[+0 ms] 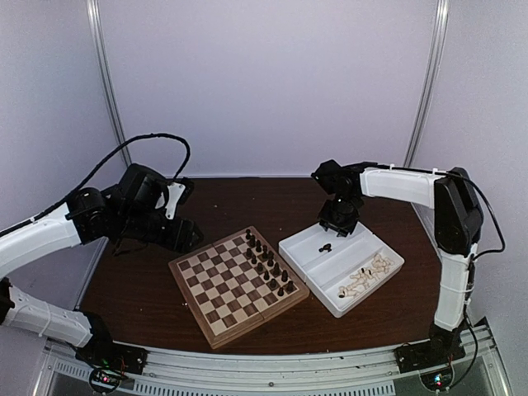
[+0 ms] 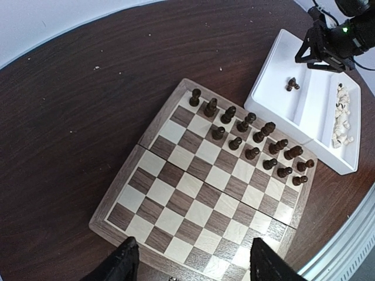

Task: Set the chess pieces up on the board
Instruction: Pick up the chess piece from the storage box.

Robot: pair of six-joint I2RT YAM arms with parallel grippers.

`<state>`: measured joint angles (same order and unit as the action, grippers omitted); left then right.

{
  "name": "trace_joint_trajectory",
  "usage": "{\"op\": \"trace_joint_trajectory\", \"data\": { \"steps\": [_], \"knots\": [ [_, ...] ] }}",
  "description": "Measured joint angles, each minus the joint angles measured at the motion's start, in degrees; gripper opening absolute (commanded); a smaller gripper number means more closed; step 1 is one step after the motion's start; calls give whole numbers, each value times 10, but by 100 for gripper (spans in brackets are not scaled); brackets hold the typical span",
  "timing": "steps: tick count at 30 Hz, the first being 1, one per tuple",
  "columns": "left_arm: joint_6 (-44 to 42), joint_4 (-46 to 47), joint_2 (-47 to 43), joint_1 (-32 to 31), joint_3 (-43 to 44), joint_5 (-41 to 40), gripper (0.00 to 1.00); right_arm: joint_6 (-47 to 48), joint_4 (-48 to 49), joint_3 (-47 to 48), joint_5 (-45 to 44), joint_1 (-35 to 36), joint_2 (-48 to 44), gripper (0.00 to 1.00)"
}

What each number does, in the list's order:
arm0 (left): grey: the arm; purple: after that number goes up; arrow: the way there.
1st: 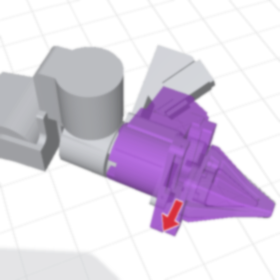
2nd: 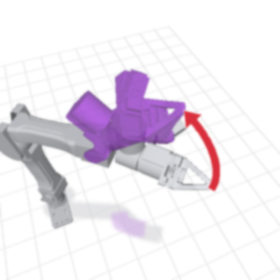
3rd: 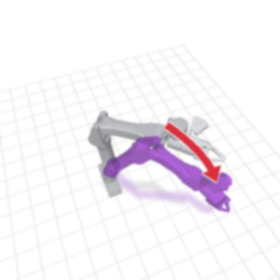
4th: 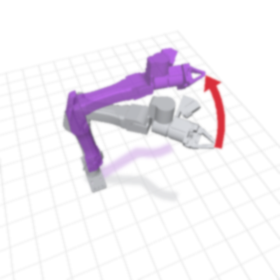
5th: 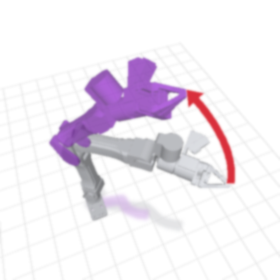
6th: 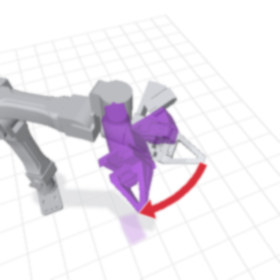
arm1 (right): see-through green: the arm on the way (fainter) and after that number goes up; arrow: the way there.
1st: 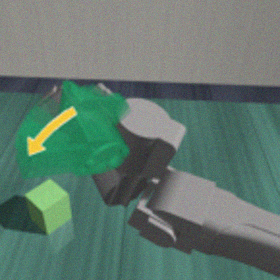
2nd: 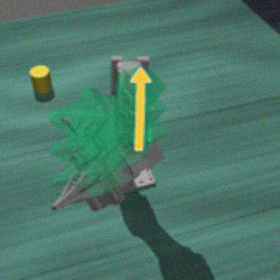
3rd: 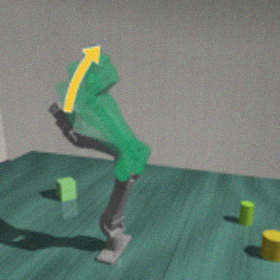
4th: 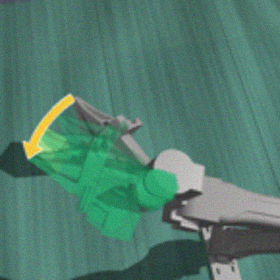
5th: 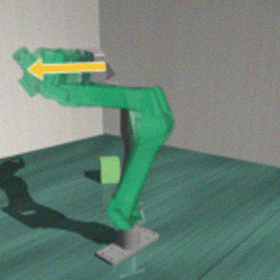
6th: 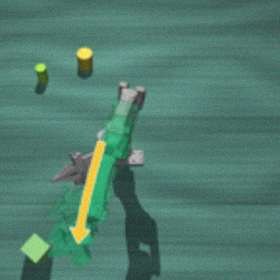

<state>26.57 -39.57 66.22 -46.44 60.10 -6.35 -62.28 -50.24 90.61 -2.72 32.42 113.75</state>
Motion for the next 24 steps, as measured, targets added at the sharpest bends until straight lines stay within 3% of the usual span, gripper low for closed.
{"op": "trace_joint_trajectory", "data": {
  "steps": [24],
  "knots": [
    [-22,7,-28,0,-38,-1,68,-54,9,23,12,21,89,38]
  ]
}}
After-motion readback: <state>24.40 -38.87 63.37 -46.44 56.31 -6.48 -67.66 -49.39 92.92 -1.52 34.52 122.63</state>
